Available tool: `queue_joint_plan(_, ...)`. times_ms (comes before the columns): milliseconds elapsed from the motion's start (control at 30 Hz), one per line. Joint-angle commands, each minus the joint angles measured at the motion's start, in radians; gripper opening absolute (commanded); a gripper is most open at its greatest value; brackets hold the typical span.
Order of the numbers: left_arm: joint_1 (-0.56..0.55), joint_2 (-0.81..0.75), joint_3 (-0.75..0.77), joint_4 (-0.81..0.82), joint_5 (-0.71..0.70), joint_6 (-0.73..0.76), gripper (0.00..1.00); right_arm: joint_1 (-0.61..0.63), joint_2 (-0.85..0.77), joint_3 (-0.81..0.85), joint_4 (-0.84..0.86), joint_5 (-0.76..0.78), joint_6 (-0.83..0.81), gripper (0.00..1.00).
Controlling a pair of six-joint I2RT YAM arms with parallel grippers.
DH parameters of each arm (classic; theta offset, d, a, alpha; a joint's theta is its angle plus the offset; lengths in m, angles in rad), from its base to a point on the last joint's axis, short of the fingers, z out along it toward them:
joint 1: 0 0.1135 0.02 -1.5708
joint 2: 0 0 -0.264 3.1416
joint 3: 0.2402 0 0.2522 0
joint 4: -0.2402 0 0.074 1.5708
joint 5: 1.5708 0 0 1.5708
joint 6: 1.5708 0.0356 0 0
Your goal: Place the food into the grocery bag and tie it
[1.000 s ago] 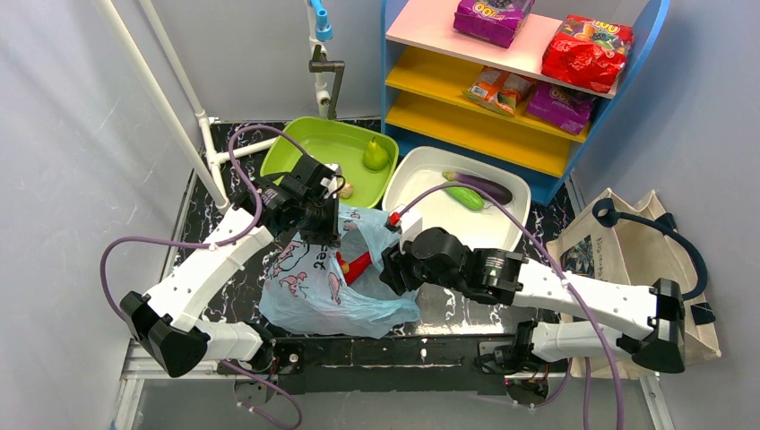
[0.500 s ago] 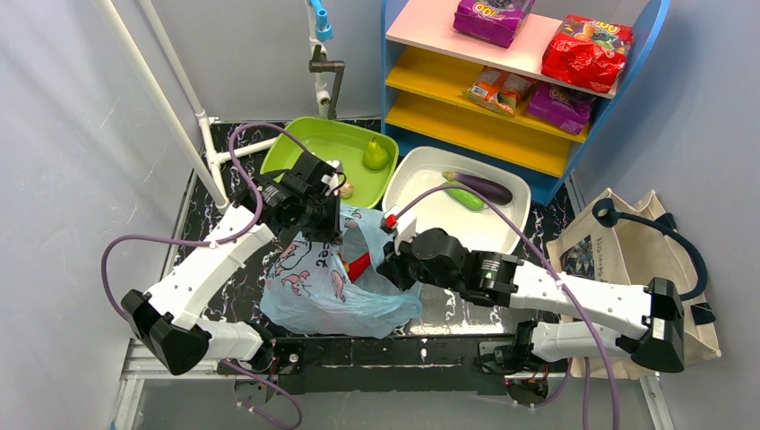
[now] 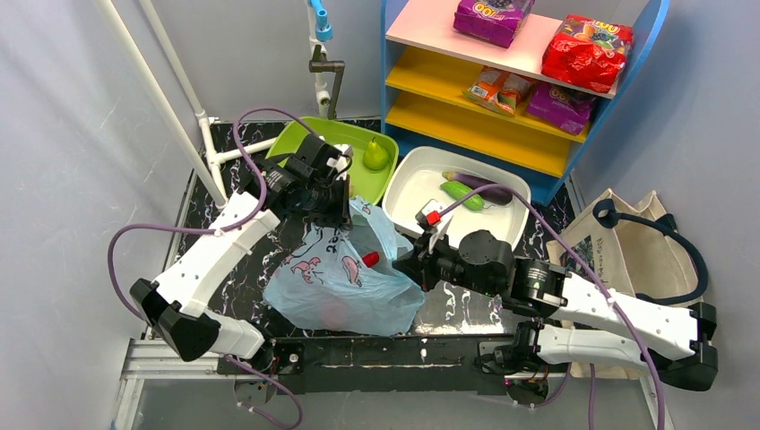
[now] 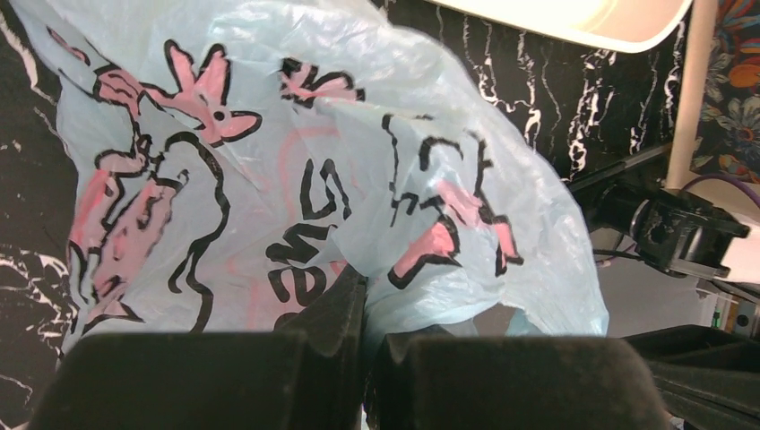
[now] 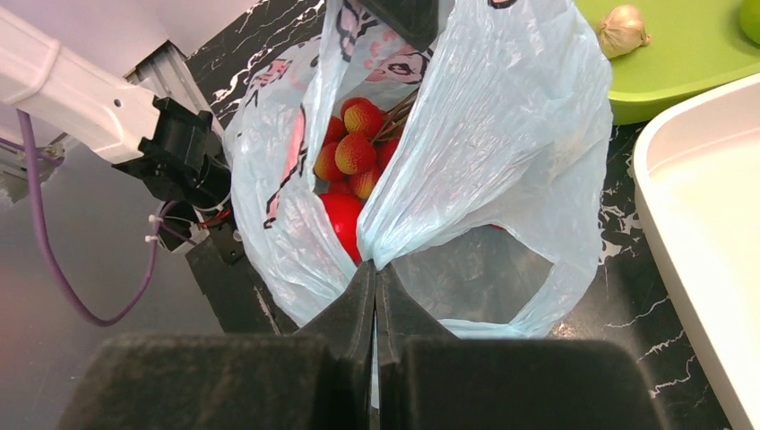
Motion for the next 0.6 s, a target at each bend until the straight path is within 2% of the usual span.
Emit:
queue_joint_plan(0, 0.005, 0.034, 0.087, 0.006, 0.052, 0.032, 0.00, 0.001, -0.054, 0.067, -0.038, -0.005, 0.001, 0.01)
queue_joint_plan(167, 0.005, 0.109, 0.220, 0.018, 0.095, 0.085, 0.00, 0.001, -0.106, 0.143, -0.072, -0.044, 0.029, 0.01)
queue_joint_plan(267, 0.004, 0.172, 0.352, -0.004, 0.082, 0.128, 0.00, 0.002, -0.104, 0.201, -0.091, -0.083, 0.047, 0.01)
queue_joint_plan(467, 0.005, 0.383, 0.761, -0.174, -0.027, 0.203, 0.01, 0.001, -0.025, 0.304, -0.087, -0.176, 0.070, 0.01)
queue_joint_plan(500, 0.004, 0.413, 0.824, -0.217, -0.045, 0.209, 0.11, 0.001, -0.011, 0.317, -0.084, -0.173, 0.075, 0.01)
queue_joint_plan(567, 0.004, 0.419, 0.867, -0.263, -0.072, 0.194, 0.41, 0.003, 0.010, 0.327, -0.073, -0.157, 0.081, 0.01)
